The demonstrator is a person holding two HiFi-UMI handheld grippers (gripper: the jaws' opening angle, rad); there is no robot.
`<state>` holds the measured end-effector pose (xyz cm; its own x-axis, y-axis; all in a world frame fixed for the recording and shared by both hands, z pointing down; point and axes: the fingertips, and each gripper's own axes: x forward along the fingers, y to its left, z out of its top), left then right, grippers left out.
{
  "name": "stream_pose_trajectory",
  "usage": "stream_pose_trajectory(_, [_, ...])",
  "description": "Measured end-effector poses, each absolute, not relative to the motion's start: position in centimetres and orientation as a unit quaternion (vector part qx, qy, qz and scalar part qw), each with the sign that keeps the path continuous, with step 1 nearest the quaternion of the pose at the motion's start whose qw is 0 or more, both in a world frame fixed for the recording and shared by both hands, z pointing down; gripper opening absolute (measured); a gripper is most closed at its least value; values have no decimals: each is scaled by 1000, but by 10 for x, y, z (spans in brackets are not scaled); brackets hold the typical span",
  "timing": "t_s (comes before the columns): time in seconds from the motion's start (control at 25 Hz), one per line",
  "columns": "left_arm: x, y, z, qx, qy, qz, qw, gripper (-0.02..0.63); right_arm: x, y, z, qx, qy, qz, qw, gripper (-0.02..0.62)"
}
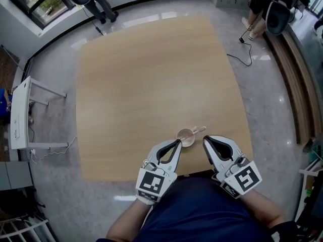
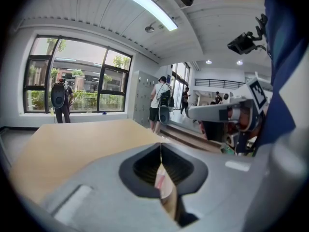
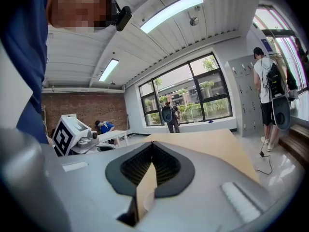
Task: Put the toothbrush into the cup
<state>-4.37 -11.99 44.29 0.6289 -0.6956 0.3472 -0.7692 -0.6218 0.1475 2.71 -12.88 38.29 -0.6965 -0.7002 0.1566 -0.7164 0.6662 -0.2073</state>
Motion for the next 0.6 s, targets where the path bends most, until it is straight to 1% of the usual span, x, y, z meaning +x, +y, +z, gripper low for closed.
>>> stream_pose_trajectory(0.6, [-45,-120,450,890,-409,137,145,11,27,-129,382,394,-909,129,33,11])
